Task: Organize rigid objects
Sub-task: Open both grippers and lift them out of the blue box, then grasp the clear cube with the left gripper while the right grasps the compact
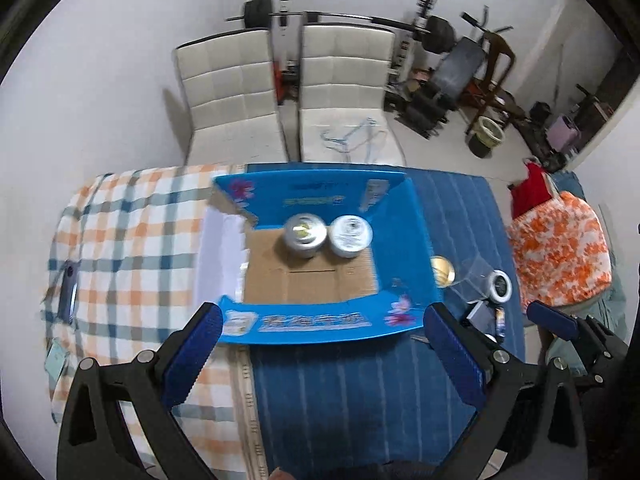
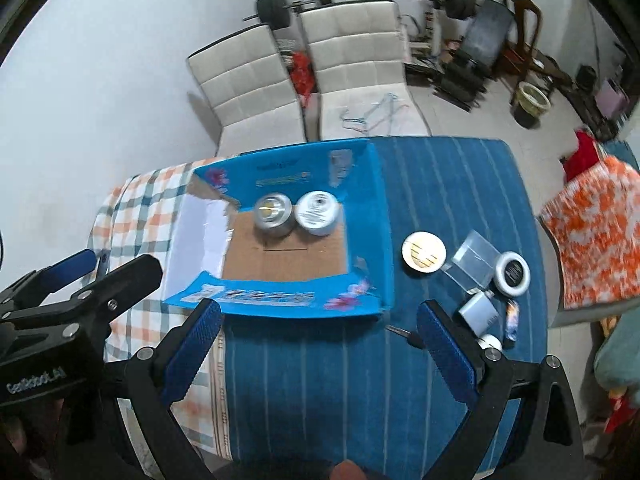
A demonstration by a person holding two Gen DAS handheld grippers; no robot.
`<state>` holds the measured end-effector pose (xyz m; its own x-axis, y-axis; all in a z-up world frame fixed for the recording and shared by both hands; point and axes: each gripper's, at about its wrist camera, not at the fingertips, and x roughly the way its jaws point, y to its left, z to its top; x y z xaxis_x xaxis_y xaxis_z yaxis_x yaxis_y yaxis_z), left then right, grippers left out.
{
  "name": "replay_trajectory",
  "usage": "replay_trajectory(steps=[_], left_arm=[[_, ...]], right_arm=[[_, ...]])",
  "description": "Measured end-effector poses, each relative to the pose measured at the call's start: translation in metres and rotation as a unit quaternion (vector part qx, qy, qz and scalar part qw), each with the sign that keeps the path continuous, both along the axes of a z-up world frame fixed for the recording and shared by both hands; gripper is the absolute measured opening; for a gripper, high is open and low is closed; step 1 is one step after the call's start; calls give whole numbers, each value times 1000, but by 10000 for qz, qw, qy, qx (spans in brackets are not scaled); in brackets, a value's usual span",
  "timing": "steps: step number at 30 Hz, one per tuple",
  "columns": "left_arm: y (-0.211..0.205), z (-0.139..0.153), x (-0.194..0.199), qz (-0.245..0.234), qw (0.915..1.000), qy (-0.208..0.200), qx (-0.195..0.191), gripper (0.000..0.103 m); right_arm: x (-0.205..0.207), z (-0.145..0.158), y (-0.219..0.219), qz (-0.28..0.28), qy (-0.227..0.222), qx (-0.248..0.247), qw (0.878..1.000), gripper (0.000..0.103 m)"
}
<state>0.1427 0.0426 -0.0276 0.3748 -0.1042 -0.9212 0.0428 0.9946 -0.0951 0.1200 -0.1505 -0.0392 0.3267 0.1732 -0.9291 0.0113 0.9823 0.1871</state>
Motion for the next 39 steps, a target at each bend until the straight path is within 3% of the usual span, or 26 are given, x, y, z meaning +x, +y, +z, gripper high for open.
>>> replay_trajectory(steps=[6,12,16,23,25,26,32,33,39], left_arm=[[-90,-30,21,-781,9964,196,-253,103],[-211,-105,58,-1777,9811,732,-214,103],[-268,-157,77,-2136,9706,1107,-70,103],[-331,-246,99,-2574,9466,1850,586,102],[-333,-266,98,-2596,9393,2150,644,83],[-332,-275,97,-2547,9370,2257,790,65],[-314,-272,107,-2114,9535,2051,645,64],[-310,-273,109,-2031,9553,2066,595,64],[-286,-277,126,-1724,9619,2034,602,63]], right_arm=[[3,-40,-118,-1218,364,-356,9913,100],[5,-108,-231,-2197,776,-460,9714,100],[10,-156,-276,-2461,1080,-336,9626,99],[25,-202,-291,-2357,1360,-224,9620,99],[31,-211,-292,-2317,1391,-125,9627,99],[33,-215,-292,-2310,1411,-98,9626,99],[63,-237,-278,-2087,1475,67,9668,99],[70,-242,-276,-2084,1481,51,9667,95],[97,-272,-266,-1979,1759,366,9636,95]])
